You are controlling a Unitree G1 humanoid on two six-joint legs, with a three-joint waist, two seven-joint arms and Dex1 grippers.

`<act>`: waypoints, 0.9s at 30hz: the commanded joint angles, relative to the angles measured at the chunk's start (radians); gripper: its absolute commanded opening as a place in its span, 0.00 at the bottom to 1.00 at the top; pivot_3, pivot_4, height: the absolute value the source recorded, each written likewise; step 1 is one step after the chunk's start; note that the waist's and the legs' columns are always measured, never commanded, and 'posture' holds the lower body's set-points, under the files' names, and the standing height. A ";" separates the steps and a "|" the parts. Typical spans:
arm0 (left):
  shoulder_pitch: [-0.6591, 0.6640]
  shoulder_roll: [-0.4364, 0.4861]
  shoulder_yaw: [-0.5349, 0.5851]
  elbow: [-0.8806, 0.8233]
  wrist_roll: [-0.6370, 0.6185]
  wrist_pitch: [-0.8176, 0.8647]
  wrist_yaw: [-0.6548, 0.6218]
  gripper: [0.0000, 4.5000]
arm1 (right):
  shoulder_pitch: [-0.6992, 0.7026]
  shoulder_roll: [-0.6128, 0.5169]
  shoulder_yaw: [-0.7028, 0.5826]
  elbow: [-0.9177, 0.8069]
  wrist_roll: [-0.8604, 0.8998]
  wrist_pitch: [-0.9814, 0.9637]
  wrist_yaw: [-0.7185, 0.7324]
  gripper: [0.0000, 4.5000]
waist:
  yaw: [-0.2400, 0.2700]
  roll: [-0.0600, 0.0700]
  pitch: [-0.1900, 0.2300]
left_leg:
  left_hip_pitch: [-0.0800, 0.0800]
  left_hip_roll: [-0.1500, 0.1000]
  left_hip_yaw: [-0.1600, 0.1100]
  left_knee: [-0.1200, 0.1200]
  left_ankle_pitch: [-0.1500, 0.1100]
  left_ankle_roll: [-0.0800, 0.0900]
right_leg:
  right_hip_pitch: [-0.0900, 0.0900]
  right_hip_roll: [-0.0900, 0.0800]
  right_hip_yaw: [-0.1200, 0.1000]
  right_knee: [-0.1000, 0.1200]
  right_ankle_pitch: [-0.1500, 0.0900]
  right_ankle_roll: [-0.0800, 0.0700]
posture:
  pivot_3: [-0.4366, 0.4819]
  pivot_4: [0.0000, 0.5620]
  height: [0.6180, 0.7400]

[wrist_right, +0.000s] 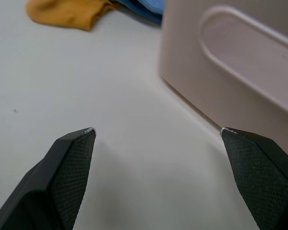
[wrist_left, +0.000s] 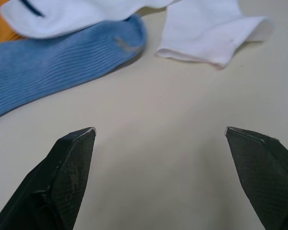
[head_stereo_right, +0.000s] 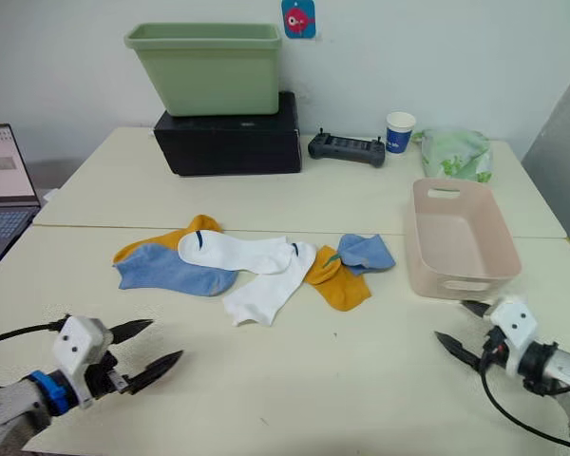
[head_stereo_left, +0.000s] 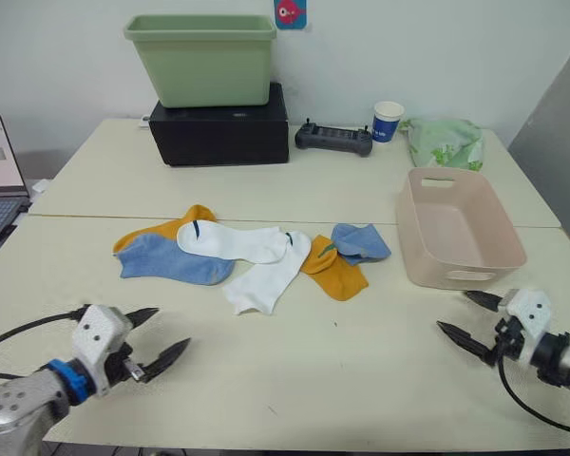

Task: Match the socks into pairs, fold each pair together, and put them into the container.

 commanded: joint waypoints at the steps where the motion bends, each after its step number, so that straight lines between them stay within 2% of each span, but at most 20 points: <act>1: 0.006 0.012 0.010 -0.031 -0.023 0.022 -0.009 1.00 | -0.001 0.029 0.048 -0.122 0.032 0.046 -0.027 0.99 | 0.000 0.000 0.000 | 0.000 0.000 -0.001 0.000 0.000 0.000 | 0.000 0.000 0.000 0.000 0.000 0.000 | 0.48 0.27 0.84; 4: 0.006 0.027 0.020 -0.060 -0.054 0.057 -0.027 1.00 | -0.031 0.065 0.118 -0.260 0.059 0.121 -0.076 0.99 | -0.001 0.000 0.000 | -0.001 0.000 -0.005 0.000 0.000 0.000 | 0.000 0.000 0.000 0.000 0.000 0.000 | 0.48 0.27 0.84; 7: 0.023 0.029 0.049 -0.058 -0.071 0.071 -0.036 1.00 | -0.064 0.082 0.180 -0.317 0.034 0.138 -0.099 0.99 | 0.000 0.000 0.000 | -0.001 0.000 -0.008 0.001 0.000 0.000 | -0.001 0.000 -0.001 0.000 0.000 0.000 | 0.48 0.27 0.84; 10: 0.066 0.000 0.074 -0.136 -0.120 0.129 0.002 1.00 | -0.222 0.095 0.303 -0.342 -0.039 0.127 -0.107 0.99 | -0.006 -0.001 -0.001 | -0.002 -0.001 -0.011 0.001 0.000 0.000 | -0.001 0.000 -0.003 0.000 0.000 0.000 | 0.48 0.27 0.84; 12: 0.106 0.000 0.080 -0.214 -0.176 0.182 0.000 1.00 | -0.294 0.104 0.384 -0.320 -0.080 0.102 -0.083 0.99 | -0.016 -0.001 0.000 | -0.002 -0.001 -0.012 0.001 0.000 0.000 | -0.001 0.001 -0.002 0.000 0.000 -0.001 | 0.48 0.27 0.84; 16: 0.181 0.031 0.167 -0.297 -0.284 0.243 -0.055 1.00 | -0.356 0.148 0.494 -0.272 -0.133 0.087 -0.089 0.99 | -0.008 -0.006 -0.004 | -0.005 0.001 -0.020 0.001 0.000 0.000 | -0.001 0.001 -0.007 -0.002 -0.001 -0.002 | 0.48 0.27 0.84; 21: 0.254 0.037 0.238 -0.311 -0.310 0.214 -0.143 1.00 | -0.468 0.264 0.635 -0.091 -0.239 0.059 -0.119 0.99 | -0.009 -0.004 -0.003 | -0.005 0.000 -0.020 0.001 0.000 0.000 | -0.002 0.000 -0.009 0.001 -0.001 -0.003 | 0.48 0.27 0.84; 24: 0.290 0.031 0.289 -0.302 -0.302 0.211 -0.160 1.00 | -0.563 0.357 0.753 0.042 -0.320 0.012 -0.108 0.99 | -0.023 -0.004 -0.002 | -0.004 0.000 -0.019 0.001 0.000 0.000 | -0.002 0.001 -0.009 0.003 -0.001 -0.004 | 0.48 0.27 0.84; 27: 0.311 0.032 0.305 -0.322 -0.304 0.219 -0.168 1.00 | -0.627 0.438 0.819 0.134 -0.371 -0.007 -0.117 0.99 | -0.025 -0.004 -0.003 | -0.003 0.000 -0.020 0.001 0.001 -0.002 | -0.003 0.002 -0.009 0.005 -0.004 -0.008 | 0.48 0.27 0.84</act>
